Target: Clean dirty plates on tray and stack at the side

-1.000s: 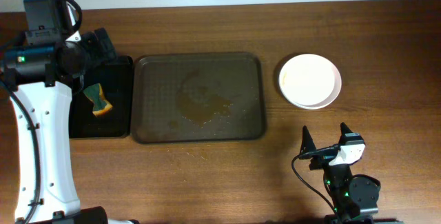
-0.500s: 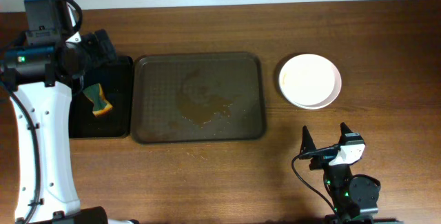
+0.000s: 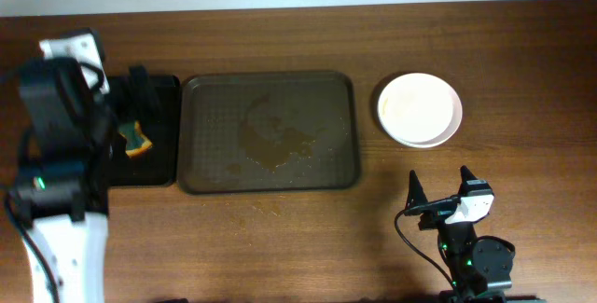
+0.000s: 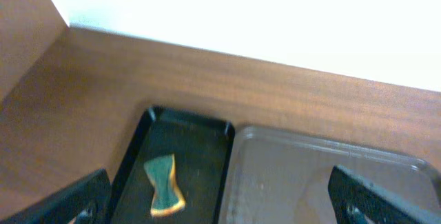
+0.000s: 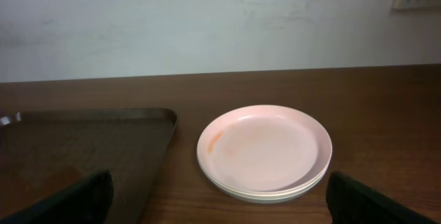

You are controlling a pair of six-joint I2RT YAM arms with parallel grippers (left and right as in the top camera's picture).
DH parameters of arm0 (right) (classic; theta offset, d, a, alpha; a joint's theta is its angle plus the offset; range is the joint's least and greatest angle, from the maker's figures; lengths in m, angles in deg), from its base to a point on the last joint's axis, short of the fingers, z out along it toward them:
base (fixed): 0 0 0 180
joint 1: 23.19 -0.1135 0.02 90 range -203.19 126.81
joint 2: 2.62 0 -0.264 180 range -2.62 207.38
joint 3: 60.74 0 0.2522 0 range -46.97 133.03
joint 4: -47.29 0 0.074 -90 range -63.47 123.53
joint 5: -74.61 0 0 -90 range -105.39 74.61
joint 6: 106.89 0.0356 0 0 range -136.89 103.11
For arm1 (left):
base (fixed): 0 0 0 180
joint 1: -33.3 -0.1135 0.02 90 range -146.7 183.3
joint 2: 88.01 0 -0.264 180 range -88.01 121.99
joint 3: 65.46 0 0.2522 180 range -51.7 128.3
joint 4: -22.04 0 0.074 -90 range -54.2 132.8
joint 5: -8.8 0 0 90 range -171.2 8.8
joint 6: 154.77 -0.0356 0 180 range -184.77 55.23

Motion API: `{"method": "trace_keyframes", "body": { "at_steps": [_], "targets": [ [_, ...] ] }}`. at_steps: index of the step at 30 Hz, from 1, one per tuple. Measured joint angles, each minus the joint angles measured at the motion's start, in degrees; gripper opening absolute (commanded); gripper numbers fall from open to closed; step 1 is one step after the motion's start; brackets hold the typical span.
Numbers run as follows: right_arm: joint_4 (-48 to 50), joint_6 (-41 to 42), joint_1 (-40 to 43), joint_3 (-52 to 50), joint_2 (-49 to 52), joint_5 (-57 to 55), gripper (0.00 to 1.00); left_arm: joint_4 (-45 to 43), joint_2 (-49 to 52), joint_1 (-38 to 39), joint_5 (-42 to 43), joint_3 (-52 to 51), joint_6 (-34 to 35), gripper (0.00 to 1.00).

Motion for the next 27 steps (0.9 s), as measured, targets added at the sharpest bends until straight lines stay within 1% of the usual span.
{"method": "trace_keyframes", "body": {
  "at_steps": [3, 5, 8, 10, 14, 19, 22, 25, 27],
  "targets": [
    [-0.02, 0.0, 0.0, 0.0, 0.0, 0.02, 0.98, -6.45, -6.05, 0.0, 0.15, -10.27, -0.55, 0.99],
    [-0.02, -0.02, 0.0, 0.0, 0.0, 0.02, 0.98, -12.04, -12.31, 0.0, 0.2, -20.39, -1.53, 0.99],
    [0.0, 0.0, 0.0, 0.0, 0.0, 0.02, 0.98, -17.2, -19.91, 0.55, 0.17, -29.83, -4.17, 0.99],
    [0.0, -0.02, 0.0, 0.0, 0.0, 0.02, 0.98, -20.74, -28.22, 1.62, 0.37, -37.79, -6.99, 0.99],
    [-0.02, 0.0, 0.0, 0.0, 0.0, 0.02, 0.98, -28.26, -41.18, 2.38, 0.66, -48.68, -9.86, 0.99],
    [0.0, 0.02, 0.0, 0.0, 0.0, 0.02, 0.98, -33.99, -53.83, 2.38, 0.68, -59.74, -10.97, 0.99],
    [-0.02, 0.0, 0.0, 0.0, 0.0, 0.02, 0.98, -35.43, -58.73, 2.38, 0.68, -63.89, -11.58, 0.99],
    [0.0, -0.02, 0.0, 0.0, 0.0, 0.02, 0.98, -36.28, -63.93, 2.38, 1.11, -68.57, -14.47, 0.99],
    [-0.02, 0.02, 0.0, 0.0, 0.0, 0.02, 0.98, -36.61, -65.2, 2.36, 1.22, -69.96, -16.22, 0.99]
  ]
}}
